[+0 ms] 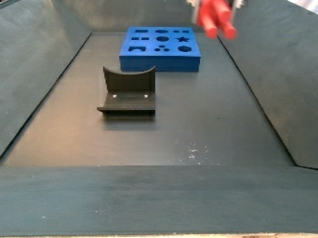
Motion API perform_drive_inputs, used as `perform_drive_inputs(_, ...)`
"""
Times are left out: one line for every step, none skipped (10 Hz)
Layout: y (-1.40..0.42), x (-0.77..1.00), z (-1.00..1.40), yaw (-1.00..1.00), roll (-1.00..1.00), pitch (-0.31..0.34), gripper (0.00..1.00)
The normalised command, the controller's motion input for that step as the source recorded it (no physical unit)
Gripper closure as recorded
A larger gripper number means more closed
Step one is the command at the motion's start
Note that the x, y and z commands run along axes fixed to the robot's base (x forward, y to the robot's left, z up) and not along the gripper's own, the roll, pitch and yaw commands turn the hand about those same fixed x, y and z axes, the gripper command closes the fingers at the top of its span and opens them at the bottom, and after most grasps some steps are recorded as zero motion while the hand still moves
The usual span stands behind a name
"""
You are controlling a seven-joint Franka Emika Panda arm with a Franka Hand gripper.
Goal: Pick up the 3 prong object. Move up. Rotate the 3 prong object. Place the 3 prong object on the fixture. Regrasp the 3 prong object. Move to above the board. Insert the 3 prong object.
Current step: Place the 3 prong object on the fixture.
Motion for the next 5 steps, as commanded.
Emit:
perform_drive_inputs(-0.30, 1.00, 0.09, -0.02, -0.16, -0.012, 1.00)
perform_drive_inputs(-0.25, 1.00, 0.07, -0.01, -0.13, 0.018, 1.00)
perform_drive_inputs(-0.21, 1.00, 0.06, 0.00, -0.10, 0.046, 1.00)
perform_drive_inputs(-0.18, 1.00, 0.05, 0.01, -0.09, 0.066, 1.00)
perform_drive_inputs(-0.15, 1.00, 0.04, 0.02, -0.08, 0.077, 1.00)
